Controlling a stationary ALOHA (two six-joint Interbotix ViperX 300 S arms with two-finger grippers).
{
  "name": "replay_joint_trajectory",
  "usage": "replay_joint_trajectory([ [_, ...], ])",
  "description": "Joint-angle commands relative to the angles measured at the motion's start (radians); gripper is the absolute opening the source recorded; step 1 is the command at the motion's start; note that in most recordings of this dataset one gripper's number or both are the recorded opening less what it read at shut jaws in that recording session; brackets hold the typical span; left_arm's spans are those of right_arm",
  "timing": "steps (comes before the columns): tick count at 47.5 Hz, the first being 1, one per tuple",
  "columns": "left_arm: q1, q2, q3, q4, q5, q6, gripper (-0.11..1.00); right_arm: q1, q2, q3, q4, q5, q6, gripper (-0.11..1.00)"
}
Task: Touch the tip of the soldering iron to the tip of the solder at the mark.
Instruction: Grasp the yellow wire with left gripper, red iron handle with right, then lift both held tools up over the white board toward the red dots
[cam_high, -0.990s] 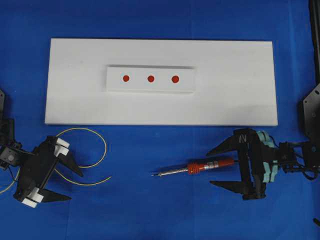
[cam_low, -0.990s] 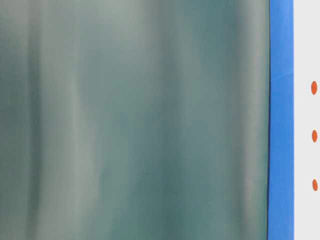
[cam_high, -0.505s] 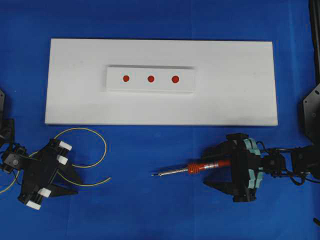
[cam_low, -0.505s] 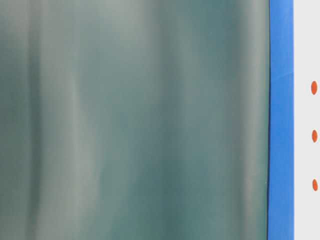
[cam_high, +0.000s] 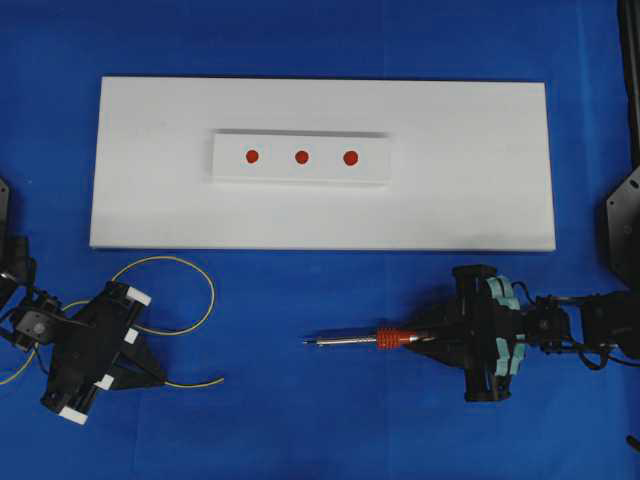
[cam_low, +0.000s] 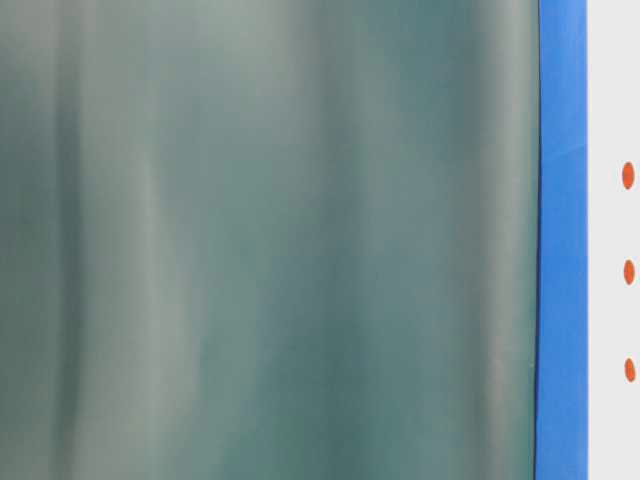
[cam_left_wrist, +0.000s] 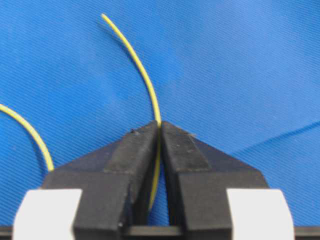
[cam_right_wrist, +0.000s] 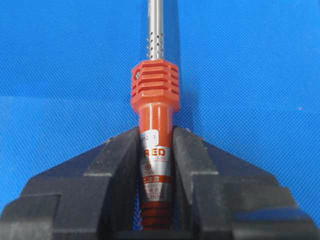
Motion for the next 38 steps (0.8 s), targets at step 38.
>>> replay_joint_trajectory([
  [38,0.101,-0.440,-0.282,0.005,0.813,-0.015,0.02,-0.233,-0.534,-0.106,-0.012,0.795,-0.176,0.06],
])
